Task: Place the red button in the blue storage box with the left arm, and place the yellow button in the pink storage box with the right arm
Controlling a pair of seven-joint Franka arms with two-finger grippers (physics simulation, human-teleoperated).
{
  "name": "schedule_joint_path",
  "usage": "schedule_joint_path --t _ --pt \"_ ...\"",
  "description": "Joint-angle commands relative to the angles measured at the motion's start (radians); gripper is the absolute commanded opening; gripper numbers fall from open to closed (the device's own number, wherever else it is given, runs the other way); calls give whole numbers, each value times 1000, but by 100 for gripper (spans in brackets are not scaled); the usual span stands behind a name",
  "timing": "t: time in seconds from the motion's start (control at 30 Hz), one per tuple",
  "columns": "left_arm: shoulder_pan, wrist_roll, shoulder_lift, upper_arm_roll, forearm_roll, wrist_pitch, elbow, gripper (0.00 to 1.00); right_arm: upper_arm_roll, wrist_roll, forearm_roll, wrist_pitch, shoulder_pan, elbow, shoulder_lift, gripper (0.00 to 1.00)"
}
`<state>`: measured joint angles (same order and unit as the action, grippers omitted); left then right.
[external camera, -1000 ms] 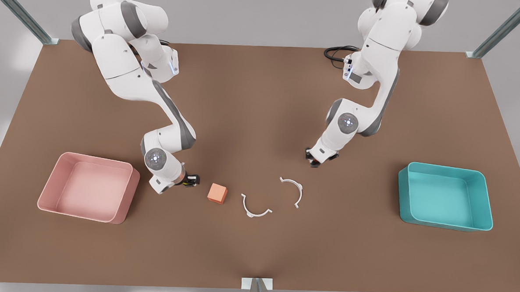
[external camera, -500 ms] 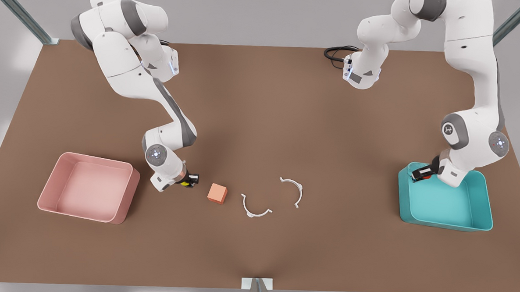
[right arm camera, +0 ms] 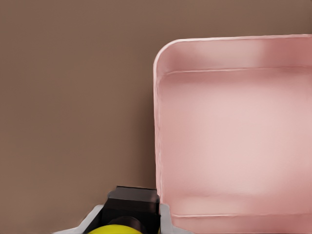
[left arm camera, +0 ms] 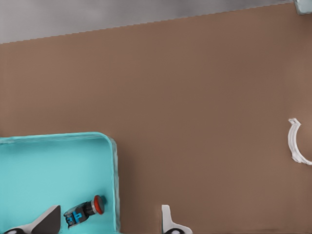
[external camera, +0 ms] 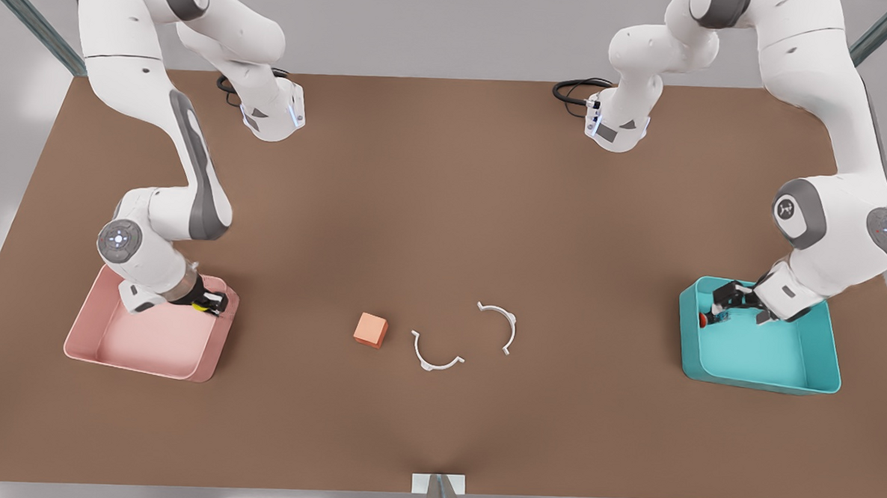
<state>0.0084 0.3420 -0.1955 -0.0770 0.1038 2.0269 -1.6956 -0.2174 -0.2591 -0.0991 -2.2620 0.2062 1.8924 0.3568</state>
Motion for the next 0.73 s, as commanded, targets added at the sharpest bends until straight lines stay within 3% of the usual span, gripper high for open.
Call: schedule_joint_path --t 0.0,0.03,0.07,0.13,0.17,0.2,0.27,0.33,0.4,0.47,0.5,0.53,0.6,0.7 --pt "-38 -477 71 -1 -82 -293 89 100 1 302 -13 59 36 -1 17 44" --pt "-47 -491 62 0 -81 -460 229 100 0 342 -13 55 65 -1 33 44" --pt "-48 -492 62 -1 -65 -465 217 100 1 353 -13 55 71 -9 39 44" --pt "-59 -491 41 2 -67 -467 228 100 1 383 -13 55 99 -13 56 58" --pt "-61 -491 39 2 -70 -467 228 100 1 382 -13 55 111 -16 59 85" --pt "-59 -489 33 3 -70 -467 232 100 1 382 -13 58 113 -24 59 100" --pt "-61 -494 30 3 -70 -464 232 100 1 405 -16 71 108 -56 53 100" --pt "-62 -495 27 5 -72 -464 234 100 -8 376 -14 251 64 -197 51 100" --pt "-62 -495 -13 5 -72 -474 292 100 -46 385 -10 268 18 -303 19 100" --pt "-62 -497 -18 5 -72 -476 298 100 -30 291 21 386 -36 -266 -202 100" --pt "-62 -497 -18 5 -72 -475 298 100 -1 274 22 487 -71 -280 -236 100" --pt "-62 -497 -18 5 -72 -476 298 100 114 265 39 582 -148 -328 -231 100" --pt "-62 -497 -18 5 -72 -482 298 100 121 224 50 857 -151 -588 -107 100" --pt "-62 -497 -18 5 -72 -484 298 100 102 221 45 797 -152 -610 -58 100"
